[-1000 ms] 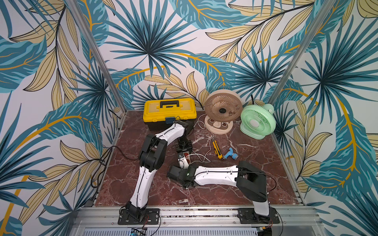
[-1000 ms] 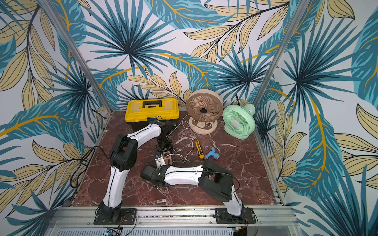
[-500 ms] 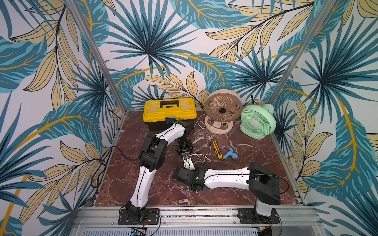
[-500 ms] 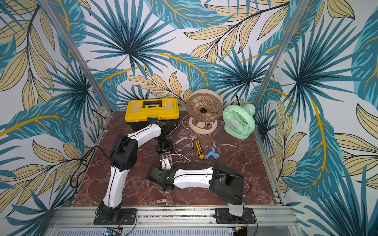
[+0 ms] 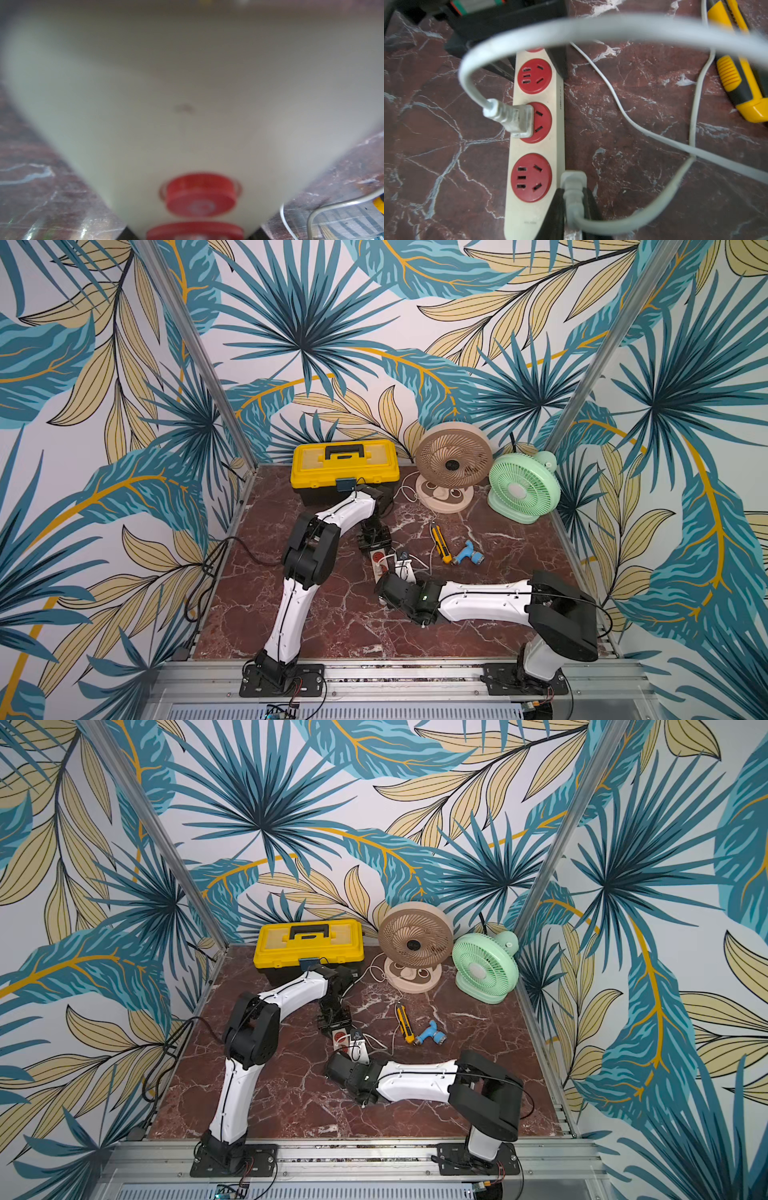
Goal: Unplug the desk fan from the power strip
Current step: Remove the plug from the socket, then place the plug at the center of the board.
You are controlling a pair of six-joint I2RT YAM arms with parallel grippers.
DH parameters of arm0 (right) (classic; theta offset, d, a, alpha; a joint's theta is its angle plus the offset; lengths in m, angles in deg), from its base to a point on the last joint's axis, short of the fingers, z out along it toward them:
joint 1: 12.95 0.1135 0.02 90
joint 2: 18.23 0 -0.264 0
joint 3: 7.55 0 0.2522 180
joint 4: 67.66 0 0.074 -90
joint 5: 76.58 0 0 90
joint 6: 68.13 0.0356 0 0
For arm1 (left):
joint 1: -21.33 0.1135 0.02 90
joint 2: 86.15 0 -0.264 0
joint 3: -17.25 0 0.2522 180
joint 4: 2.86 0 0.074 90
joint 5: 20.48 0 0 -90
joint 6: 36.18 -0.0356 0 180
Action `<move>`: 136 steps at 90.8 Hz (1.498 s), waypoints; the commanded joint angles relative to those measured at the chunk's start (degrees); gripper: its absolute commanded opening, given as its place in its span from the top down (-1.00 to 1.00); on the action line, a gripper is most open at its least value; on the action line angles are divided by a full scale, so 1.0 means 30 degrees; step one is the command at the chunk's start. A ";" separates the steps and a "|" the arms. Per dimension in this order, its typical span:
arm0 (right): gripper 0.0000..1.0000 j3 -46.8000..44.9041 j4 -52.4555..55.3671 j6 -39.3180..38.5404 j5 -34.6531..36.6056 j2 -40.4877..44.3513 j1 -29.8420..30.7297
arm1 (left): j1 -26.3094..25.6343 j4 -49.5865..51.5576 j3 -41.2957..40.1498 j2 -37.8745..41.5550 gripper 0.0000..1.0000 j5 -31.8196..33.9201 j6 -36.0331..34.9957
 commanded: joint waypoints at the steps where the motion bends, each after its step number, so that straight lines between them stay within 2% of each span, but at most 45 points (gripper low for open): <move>1: 1.00 -0.0706 -0.0660 -0.0303 -0.0151 0.1122 -0.0297 | 0.0314 -0.2689 -0.1561 -0.3194 1.00 0.1565 -0.0636; 25: 1.00 -0.1832 -0.0365 -0.2388 -0.2368 0.2774 -0.1195 | 0.0425 -0.2537 -0.1168 -0.2934 1.00 0.1369 -0.0768; 50: 1.00 -0.4467 0.1845 -0.3706 -0.3887 0.8234 -0.2972 | 0.0913 -0.2742 -0.1670 -0.2494 1.00 0.1408 -0.0763; 61: 1.00 -0.4503 0.2796 -0.4395 -0.4451 1.0434 -0.4189 | 0.0952 -0.2810 -0.1816 -0.2466 1.00 0.1407 -0.0779; 76: 1.00 -0.2943 0.3560 -0.5633 -0.5905 1.1021 -0.6022 | 0.1017 -0.2895 -0.2030 -0.2363 1.00 0.1466 -0.0765; 92: 1.00 0.0028 0.3584 -0.6518 -0.7656 0.9018 -0.8142 | 0.1031 -0.3156 -0.2345 -0.2210 1.00 0.1502 -0.0736; 109: 1.00 0.5405 0.3951 -0.7642 -0.8471 0.4517 -0.9656 | 0.1031 -0.3453 -0.2805 -0.2020 1.00 0.1483 -0.0707; 121: 1.00 0.9984 0.4919 -0.8397 -0.8136 0.0767 -1.0222 | 0.1015 -0.3585 -0.3045 -0.1982 1.00 0.1494 -0.0652; 136: 1.00 1.3424 0.5426 -0.8330 -0.7317 -0.3325 -1.0920 | 0.1058 -0.3715 -0.3283 -0.1511 1.00 0.1643 -0.0506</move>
